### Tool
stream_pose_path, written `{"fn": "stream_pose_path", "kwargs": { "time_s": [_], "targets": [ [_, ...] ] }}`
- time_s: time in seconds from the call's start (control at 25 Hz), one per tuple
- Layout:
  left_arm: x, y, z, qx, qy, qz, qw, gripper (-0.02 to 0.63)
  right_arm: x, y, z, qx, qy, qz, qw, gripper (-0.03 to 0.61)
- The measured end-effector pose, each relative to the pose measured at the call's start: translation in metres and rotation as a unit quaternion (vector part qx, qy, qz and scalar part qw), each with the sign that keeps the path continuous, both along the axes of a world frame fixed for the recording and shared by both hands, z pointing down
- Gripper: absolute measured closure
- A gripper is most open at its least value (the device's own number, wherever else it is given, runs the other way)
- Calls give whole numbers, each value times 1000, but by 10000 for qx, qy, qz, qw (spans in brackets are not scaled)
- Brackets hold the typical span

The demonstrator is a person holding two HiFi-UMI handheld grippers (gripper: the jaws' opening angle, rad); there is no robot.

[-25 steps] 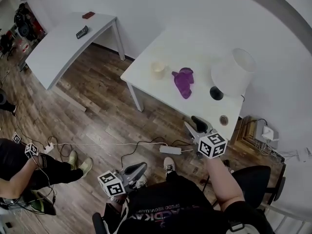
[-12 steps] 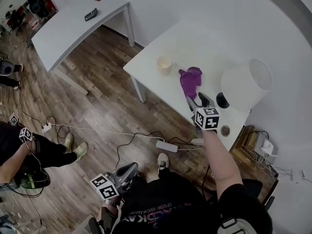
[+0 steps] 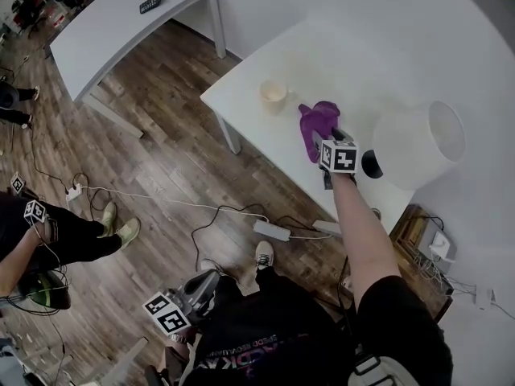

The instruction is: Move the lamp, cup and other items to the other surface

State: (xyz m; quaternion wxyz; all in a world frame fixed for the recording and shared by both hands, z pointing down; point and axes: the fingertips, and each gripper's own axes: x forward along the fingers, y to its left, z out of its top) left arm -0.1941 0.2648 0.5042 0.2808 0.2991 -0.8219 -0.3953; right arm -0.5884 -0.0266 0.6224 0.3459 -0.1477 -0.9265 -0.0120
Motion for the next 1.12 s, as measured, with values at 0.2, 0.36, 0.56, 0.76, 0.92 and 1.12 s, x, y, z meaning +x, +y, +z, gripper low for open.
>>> {"fn": "stream_pose_path", "kwargs": {
  "time_s": [0.2, 0.36, 0.56, 0.76, 0.92, 1.12],
  "targets": [
    [3, -3, 9, 39, 128, -102, 9999, 614, -20, 0, 19, 160, 245, -28, 9996, 327],
    [2, -2, 13, 75, 195, -131, 9997, 614, -22, -2, 27, 353, 366, -17, 9987, 365],
    [-4, -4, 14, 108, 208, -69, 9997, 614, -22, -2, 31, 423, 430, -114, 9981, 471],
    [-9, -5, 13, 120, 190, 27, 9997, 614, -22, -4, 25, 317, 348, -24, 9989, 508],
    [-12, -6, 13, 110, 196, 102, 9997, 614, -21, -5, 10, 271, 43, 32, 9996, 515],
    [-13, -7, 13, 126, 175, 157, 9996, 614, -13, -5, -8, 272, -349, 60, 9990, 518]
  ]
}}
